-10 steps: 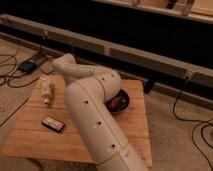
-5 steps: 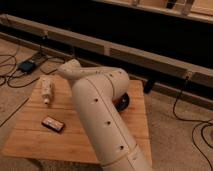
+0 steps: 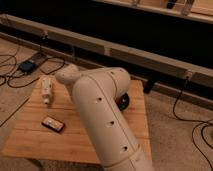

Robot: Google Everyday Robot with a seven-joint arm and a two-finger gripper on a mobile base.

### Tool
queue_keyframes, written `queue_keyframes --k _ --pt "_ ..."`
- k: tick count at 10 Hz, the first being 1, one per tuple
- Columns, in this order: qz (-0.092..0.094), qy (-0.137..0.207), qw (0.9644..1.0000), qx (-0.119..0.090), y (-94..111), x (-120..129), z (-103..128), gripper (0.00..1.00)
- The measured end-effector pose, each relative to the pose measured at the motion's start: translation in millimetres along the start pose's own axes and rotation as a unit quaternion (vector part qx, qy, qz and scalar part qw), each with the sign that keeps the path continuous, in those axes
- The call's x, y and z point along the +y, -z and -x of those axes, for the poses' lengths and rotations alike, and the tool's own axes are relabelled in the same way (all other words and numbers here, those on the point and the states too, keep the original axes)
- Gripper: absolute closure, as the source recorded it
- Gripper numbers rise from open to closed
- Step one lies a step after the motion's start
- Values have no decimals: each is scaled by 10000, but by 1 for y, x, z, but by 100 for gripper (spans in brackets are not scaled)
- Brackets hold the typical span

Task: Wipe the white sponge on the table

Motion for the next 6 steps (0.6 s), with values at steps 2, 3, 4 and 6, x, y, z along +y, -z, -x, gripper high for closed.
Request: queue_keyframes --k 2,3,4,6 --pt "-46 246 9996 103 -6 16 -6 100" --pt "-66 341 9993 142 -9 23 -8 100" --pt "-97 469 9987 187 -12 32 -9 100" --pt "-125 661 9976 187 -10 47 -8 100"
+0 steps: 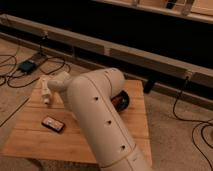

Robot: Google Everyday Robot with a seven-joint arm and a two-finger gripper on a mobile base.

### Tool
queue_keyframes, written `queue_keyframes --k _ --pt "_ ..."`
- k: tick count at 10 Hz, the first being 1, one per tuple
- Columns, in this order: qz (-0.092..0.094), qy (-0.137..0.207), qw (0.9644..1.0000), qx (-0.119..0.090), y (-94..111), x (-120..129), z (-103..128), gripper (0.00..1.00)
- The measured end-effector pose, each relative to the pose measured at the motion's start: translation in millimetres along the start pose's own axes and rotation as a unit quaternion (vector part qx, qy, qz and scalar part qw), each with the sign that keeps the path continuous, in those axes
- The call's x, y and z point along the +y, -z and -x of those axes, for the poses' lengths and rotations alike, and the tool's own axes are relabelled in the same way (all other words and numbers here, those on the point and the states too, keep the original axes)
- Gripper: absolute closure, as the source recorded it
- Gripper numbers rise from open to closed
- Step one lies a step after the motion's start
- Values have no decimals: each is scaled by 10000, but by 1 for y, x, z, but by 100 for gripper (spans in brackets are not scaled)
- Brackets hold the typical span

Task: Wipe the white sponge on the table

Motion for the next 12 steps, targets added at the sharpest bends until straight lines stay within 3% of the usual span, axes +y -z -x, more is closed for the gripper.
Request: queue_keyframes --k 6,12 --pt "-93 418 9989 -195 17 37 21 100" --pt "-207 191 9991 -308 38 31 63 100"
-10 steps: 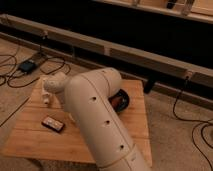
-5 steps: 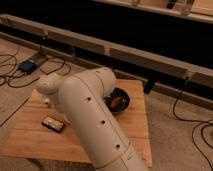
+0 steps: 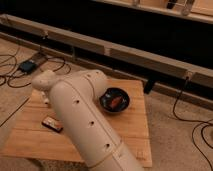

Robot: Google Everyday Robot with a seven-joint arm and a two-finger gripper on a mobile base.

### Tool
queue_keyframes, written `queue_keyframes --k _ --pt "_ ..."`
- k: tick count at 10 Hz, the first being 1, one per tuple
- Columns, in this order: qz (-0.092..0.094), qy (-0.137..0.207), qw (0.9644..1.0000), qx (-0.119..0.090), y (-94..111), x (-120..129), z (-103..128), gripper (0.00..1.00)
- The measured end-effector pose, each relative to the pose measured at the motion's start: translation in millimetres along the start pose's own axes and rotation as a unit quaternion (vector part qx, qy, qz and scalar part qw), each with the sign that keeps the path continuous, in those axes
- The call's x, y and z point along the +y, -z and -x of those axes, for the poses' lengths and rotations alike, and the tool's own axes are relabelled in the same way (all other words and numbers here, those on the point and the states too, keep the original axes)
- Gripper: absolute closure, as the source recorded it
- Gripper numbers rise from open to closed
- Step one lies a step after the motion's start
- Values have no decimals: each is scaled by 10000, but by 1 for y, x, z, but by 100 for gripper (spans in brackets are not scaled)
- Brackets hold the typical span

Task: Wipe the white sponge on the table

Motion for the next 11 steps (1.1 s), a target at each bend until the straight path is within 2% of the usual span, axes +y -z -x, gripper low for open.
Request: queue_keyframes --k 2,5,7,11 --pt "-10 -308 9995 12 6 -23 12 100" --pt "45 -768 9970 73 7 -58 17 100" --pt "94 -1073 9941 161 2 -84 12 100" --pt "197 -1451 9888 305 -13 -121 -9 100"
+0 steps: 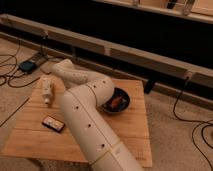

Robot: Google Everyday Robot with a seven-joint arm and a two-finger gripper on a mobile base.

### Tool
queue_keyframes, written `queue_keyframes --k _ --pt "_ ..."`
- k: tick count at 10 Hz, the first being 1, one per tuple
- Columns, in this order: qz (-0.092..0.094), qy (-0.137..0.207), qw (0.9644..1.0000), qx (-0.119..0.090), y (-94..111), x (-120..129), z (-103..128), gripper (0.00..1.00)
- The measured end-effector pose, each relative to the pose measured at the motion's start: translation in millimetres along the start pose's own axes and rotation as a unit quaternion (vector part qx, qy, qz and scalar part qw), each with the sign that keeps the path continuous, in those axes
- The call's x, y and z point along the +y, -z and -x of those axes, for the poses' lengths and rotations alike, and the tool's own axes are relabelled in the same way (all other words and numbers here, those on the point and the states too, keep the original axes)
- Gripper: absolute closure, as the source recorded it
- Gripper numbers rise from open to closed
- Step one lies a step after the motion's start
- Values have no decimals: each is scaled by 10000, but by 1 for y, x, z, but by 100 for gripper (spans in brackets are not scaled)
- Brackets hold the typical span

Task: Wipe the white sponge on the table

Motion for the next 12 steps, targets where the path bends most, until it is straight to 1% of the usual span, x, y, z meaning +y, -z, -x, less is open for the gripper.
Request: queue_keyframes --k 1,2,5,7,9,11,12 --pt "54 -107 9999 29 -5 -13 -6 100" --pt "104 -164 9998 35 -9 -20 -11 100" --pt "224 -193 9995 106 -22 -30 -30 100" --pt "260 -105 9995 137 -28 -27 -41 100" --pt "241 64 9995 172 -33 -19 -55 100" --pt "259 249 9992 168 -34 -10 -66 100" --pt "239 374 9989 141 -32 -2 -71 100"
